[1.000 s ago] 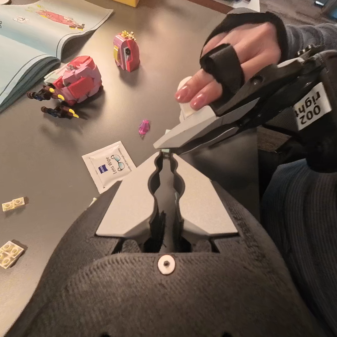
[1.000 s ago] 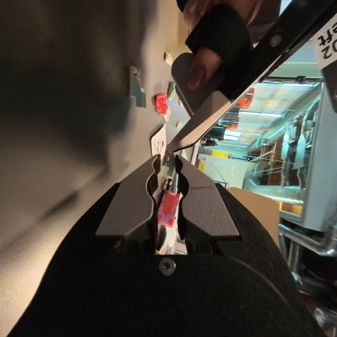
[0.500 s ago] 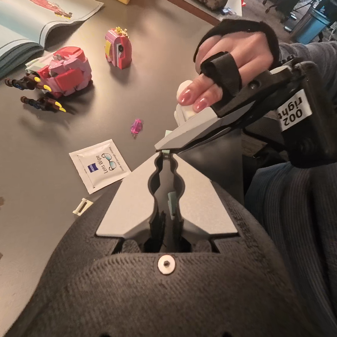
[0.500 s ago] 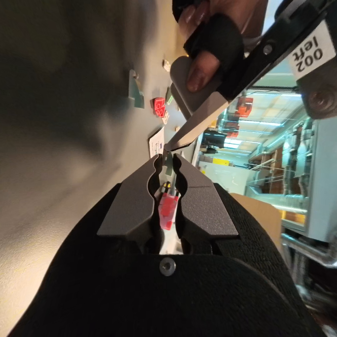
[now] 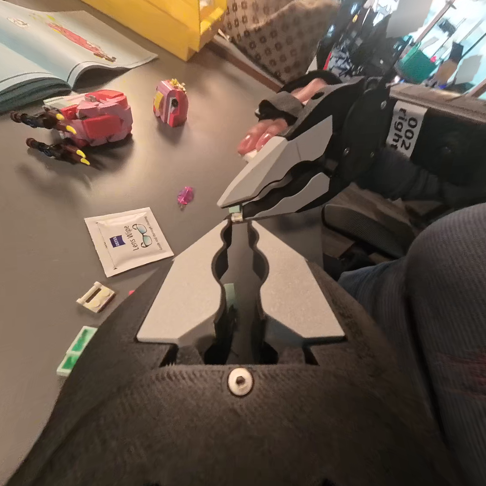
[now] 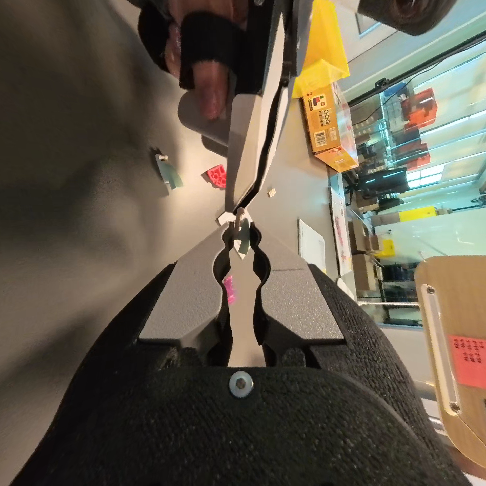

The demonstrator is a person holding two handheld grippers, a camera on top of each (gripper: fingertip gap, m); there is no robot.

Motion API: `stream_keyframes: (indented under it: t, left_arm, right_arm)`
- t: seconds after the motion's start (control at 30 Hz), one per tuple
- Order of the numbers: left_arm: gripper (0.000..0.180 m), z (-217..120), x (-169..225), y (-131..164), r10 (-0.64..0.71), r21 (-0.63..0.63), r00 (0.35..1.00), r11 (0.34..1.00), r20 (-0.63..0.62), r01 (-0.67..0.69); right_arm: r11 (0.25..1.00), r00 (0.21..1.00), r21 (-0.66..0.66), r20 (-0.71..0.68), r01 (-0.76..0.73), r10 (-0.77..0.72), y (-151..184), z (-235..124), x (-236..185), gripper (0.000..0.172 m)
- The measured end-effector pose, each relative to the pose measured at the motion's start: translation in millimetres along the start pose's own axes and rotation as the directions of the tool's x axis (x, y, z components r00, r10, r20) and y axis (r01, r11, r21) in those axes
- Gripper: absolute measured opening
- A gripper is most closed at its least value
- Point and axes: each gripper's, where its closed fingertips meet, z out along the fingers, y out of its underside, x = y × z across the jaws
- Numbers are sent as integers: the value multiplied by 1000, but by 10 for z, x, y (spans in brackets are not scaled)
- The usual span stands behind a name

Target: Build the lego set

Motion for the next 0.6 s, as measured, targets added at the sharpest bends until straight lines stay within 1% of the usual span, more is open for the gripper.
stream_keyframes:
  t: [0.07, 0.17, 0.27, 0.37, 0.47, 0.6]
  left_arm:
    - [11, -8, 14, -25, -30, 21, 999, 999, -16, 30]
    - [7, -14, 12, -54, -68, 39, 997, 997, -33, 69]
    - [7, 0, 24, -84, -85, 56, 995, 995, -44, 88]
    - [6, 5, 10, -102, -78, 74, 997, 994, -27, 80]
    - [6, 10, 10, -89, -62, 66, 998, 996, -7, 63]
    - [5, -4, 48, -101, -37, 62, 999, 997, -1, 37]
  right_arm:
    - [1000, 1000, 3, -6, 3, -3, -2, -13, 18, 10]
    - [1000, 1000, 8, -12, 9, -9, -16, -29, 39, 10]
    - [999, 999, 6, -20, 32, -32, -35, -34, 52, 10]
    - [997, 996, -8, -42, 74, -74, -29, -35, 71, 10]
    - [985, 983, -29, -66, 171, -173, -28, -36, 59, 10]
    - [942, 935, -59, -118, 329, -334, -67, -69, 81, 10]
